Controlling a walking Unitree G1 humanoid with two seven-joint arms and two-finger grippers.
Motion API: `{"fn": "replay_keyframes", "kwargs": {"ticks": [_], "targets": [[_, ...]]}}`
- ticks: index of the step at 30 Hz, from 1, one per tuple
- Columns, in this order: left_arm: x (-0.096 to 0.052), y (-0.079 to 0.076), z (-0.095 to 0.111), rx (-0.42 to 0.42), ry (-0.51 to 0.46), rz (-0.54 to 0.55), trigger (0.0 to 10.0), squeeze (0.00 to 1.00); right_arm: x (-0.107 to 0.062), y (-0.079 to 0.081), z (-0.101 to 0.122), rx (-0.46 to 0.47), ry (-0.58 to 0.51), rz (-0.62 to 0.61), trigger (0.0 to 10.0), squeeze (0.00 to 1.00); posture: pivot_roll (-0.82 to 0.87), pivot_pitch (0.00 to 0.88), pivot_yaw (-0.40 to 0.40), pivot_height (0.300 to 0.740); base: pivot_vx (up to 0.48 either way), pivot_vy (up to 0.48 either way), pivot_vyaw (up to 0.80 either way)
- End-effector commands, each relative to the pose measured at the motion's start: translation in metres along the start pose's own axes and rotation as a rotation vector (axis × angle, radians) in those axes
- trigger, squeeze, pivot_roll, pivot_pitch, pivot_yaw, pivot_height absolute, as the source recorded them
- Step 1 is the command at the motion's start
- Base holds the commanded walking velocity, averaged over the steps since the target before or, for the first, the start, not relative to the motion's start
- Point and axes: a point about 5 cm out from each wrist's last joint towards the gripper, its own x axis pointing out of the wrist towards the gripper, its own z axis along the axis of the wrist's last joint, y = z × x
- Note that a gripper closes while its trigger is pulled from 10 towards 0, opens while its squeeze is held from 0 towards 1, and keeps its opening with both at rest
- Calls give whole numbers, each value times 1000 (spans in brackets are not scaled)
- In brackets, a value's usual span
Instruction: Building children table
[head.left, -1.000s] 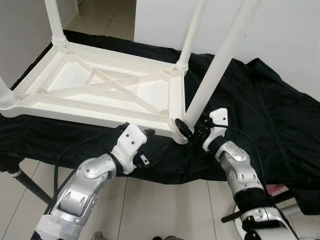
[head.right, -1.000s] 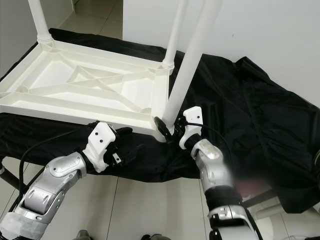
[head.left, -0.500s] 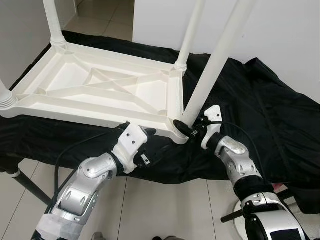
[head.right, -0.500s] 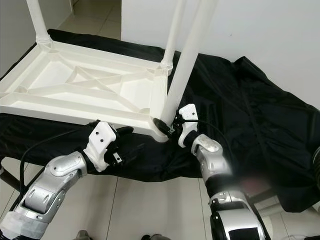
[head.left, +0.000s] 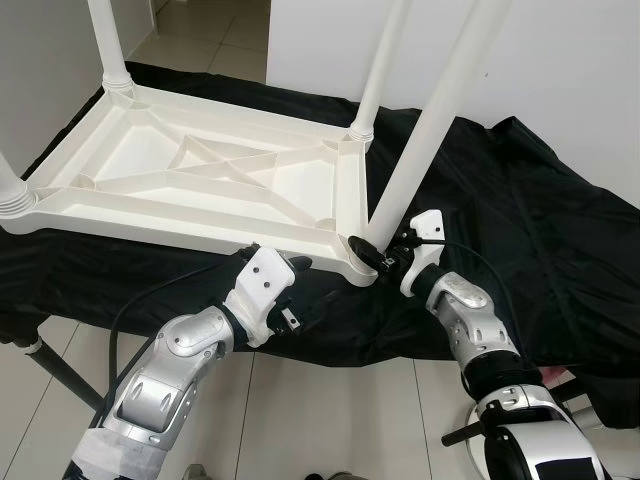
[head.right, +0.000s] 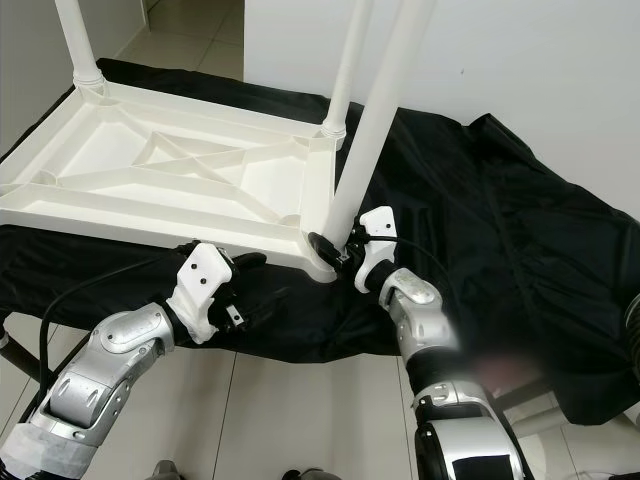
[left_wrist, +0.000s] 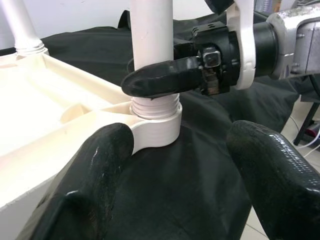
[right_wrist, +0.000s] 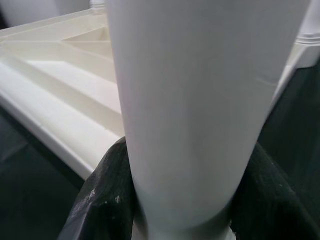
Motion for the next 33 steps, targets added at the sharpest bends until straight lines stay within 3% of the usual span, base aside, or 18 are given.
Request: {"fn": "replay_keyframes", "kwargs": {"ticks": [1, 6, 7, 8, 12, 17, 20, 25, 26, 27, 33], "targets": [[2, -3, 0, 0, 0, -10, 10000, 0, -6, 4, -15, 63, 36, -82, 10000, 0, 110, 103, -141, 740, 0, 0, 0], [2, -2, 0, -1, 2, -13, 10000, 0, -8, 9, -18, 76, 33, -164, 10000, 0, 108, 102, -138, 740, 0, 0, 0], [2, -1, 0, 1, 3, -14, 10000, 0, -13, 10, -22, 55, 26, -305, 10000, 0, 104, 100, -134, 740, 0, 0, 0], [2, -1, 0, 1, 3, -14, 10000, 0, -13, 10, -22, 55, 26, -305, 10000, 0, 104, 100, -134, 740, 0, 0, 0], [2, 0, 0, 1, 5, -17, 10000, 0, -26, 17, -30, 52, 24, -543, 10000, 0, 97, 102, -131, 740, 0, 0, 0], [4, 0, 0, 1, 2, -20, 10000, 0, -30, 25, -33, 88, 33, -627, 10000, 0, 96, 101, -130, 740, 0, 0, 0], [4, 0, 0, 0, 0, -21, 10000, 0, -27, 35, -34, 123, 35, -613, 10000, 0, 95, 101, -130, 740, 0, 0, 0], [5, 1, 1, 1, -2, -18, 10000, 0, -27, 33, -27, 114, -2, -593, 10000, 0, 97, 104, -132, 740, 0, 0, 0], [5, 1, 1, 0, -3, -15, 10000, 0, -28, 32, -26, 111, -7, -602, 10000, 455, 97, 104, -132, 740, 0, 0, 0], [4, 1, 2, 0, -5, -12, 10000, 0, -29, 32, -25, 109, -11, -610, 10000, 1000, 95, 106, -134, 740, 0, 0, 0], [4, 1, 1, -3, -6, -8, 10000, 0, -32, 31, -24, 110, -18, -601, 10000, 1000, 94, 106, -137, 740, 0, 0, 0]]}}
